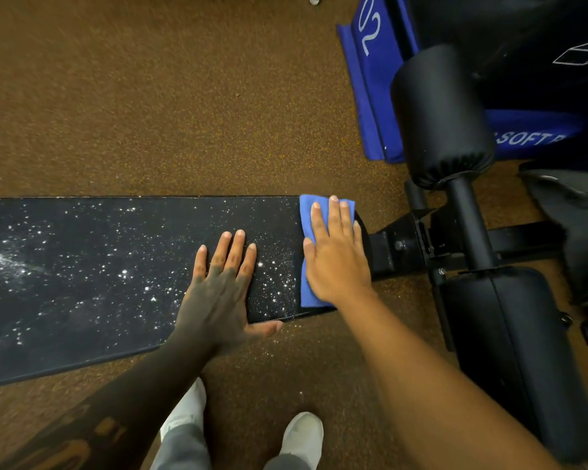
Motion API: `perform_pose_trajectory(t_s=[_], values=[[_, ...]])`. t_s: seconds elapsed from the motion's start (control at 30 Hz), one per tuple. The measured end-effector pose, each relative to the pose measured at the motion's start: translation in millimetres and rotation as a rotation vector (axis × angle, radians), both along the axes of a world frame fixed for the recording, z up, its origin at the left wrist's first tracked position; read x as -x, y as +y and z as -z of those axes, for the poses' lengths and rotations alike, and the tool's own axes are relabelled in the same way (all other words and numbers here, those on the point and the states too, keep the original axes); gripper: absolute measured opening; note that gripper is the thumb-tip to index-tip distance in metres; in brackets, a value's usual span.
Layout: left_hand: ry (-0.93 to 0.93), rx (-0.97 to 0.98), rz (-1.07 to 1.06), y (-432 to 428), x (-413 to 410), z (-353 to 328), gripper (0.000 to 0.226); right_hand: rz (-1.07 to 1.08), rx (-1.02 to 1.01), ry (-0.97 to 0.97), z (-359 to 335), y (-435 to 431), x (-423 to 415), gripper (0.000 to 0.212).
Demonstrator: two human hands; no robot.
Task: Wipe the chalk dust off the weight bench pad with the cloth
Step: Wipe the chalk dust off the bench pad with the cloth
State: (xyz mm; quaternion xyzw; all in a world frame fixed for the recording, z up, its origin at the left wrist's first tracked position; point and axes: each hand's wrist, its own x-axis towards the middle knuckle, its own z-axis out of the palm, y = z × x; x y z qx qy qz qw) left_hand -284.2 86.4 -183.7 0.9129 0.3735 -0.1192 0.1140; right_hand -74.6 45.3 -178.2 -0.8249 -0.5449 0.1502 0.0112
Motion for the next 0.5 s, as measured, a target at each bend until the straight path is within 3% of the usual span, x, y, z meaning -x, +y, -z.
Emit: perform_pose_trajectory(t_s=[0.13, 0.5], values=[[-0.007, 0.009, -0.004, 0.6, 0.6, 0.9, 0.132, -0.012, 0.054, 0.002, -4.4, -42.4, 11.1, 0.062], [-0.014, 0.007, -0.003, 1.6, 0.8, 0.8, 0.133, 0.121, 0.001, 0.007, 6.5, 40.1, -30.9, 0.061]])
